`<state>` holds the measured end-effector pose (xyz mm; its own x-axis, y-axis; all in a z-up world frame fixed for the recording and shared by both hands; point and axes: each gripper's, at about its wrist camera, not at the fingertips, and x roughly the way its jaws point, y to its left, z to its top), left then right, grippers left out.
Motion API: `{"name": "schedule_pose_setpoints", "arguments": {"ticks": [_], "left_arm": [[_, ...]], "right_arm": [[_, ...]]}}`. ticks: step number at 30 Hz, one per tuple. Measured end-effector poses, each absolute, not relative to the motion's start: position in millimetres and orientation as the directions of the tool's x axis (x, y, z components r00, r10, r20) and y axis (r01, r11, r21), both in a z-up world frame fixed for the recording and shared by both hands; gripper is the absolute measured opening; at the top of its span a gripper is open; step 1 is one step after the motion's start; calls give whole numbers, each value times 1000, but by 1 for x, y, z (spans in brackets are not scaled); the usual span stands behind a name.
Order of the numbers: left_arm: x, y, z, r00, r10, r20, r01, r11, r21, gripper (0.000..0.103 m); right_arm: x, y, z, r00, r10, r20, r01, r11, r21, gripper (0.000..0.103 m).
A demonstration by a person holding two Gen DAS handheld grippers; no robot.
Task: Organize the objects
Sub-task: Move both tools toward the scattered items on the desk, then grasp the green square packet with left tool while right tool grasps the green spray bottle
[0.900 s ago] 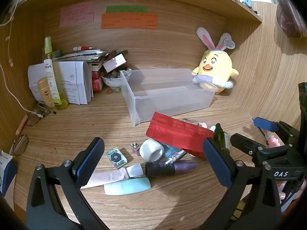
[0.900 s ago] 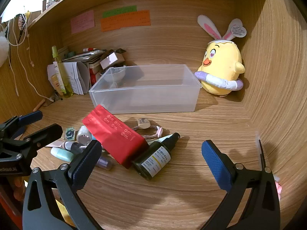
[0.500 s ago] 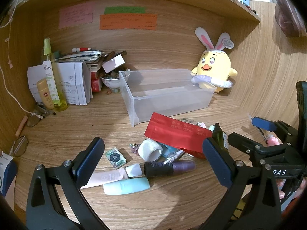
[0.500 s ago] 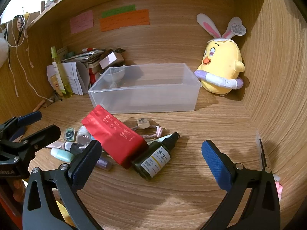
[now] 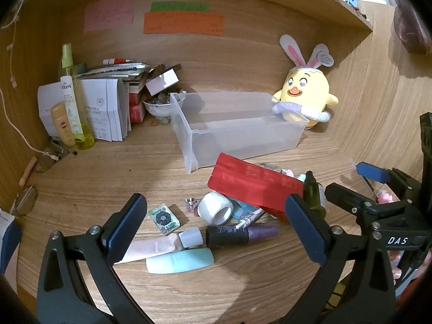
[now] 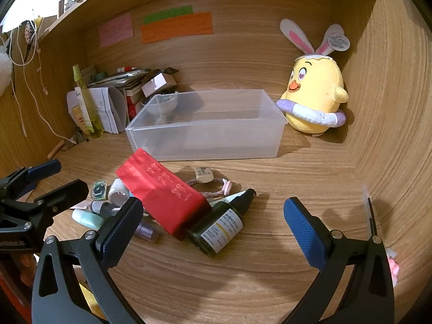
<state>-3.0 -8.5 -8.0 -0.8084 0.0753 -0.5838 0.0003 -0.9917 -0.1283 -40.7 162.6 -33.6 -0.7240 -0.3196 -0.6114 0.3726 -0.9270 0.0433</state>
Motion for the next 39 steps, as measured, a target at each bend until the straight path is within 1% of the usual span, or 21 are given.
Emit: {"name": "schedule_pose_setpoints", "arguments": {"ticks": [2, 7, 13, 18, 20, 24, 27, 28, 30, 32, 34, 36, 37, 38, 39], "left_arm": [[-5, -10, -10, -825, 76, -560, 0, -991, -135, 103], [-12, -16, -16, -814, 75, -576, 11, -989, -144, 103], [-18, -34, -26, -784, 67, -617, 38, -987, -155, 103], [-26, -51, -40, -734, 62, -677, 71, -984, -166, 103], [-27, -60, -46, -728, 72, -682, 75, -980, -183, 103], [-30, -78, -57, -709, 61, -702, 133, -967, -218, 103], [-30, -86, -61, -708, 63, -704, 158, -957, -244, 103], [-30, -86, -61, -711, 62, -700, 160, -956, -247, 102], [-31, -85, -62, -710, 63, -702, 153, -958, -241, 90], [-36, -83, -65, -702, 73, -708, 141, -961, -239, 84], [-41, -82, -70, -687, 77, -723, 140, -962, -235, 83], [-43, -81, -74, -673, 79, -735, 137, -964, -229, 76], [-45, -80, -76, -666, 80, -742, 134, -965, -224, 74], [-46, -80, -78, -660, 80, -747, 131, -967, -220, 71], [-46, -79, -78, -662, 68, -746, 134, -969, -207, 70]], "right_arm": [[-43, 162, -34, -721, -318, -616, 373, -927, 42, 103], [-50, 160, -38, -709, -314, -632, 372, -927, 43, 103], [-60, 163, -47, -695, -294, -656, 358, -933, 39, 103], [-69, 171, -59, -681, -258, -685, 328, -944, 30, 103], [-74, 176, -64, -668, -247, -702, 313, -949, 37, 103], [-80, 187, -73, -654, -230, -721, 271, -961, 60, 103], [-86, 191, -79, -621, -263, -739, 265, -957, 117, 103], [-87, 192, -81, -612, -273, -743, 260, -956, 137, 103], [-88, 191, -82, -608, -275, -745, 260, -955, 140, 101], [-88, 189, -82, -608, -274, -745, 267, -955, 133, 100], [-89, 187, -83, -605, -268, -750, 274, -954, 120, 97], [-90, 186, -85, -598, -255, -760, 280, -955, 100, 88], [-91, 185, -87, -592, -249, -766, 283, -955, 92, 85], [-92, 185, -89, -583, -248, -774, 285, -954, 91, 80], [-93, 186, -90, -577, -246, -779, 281, -955, 94, 77]]}}
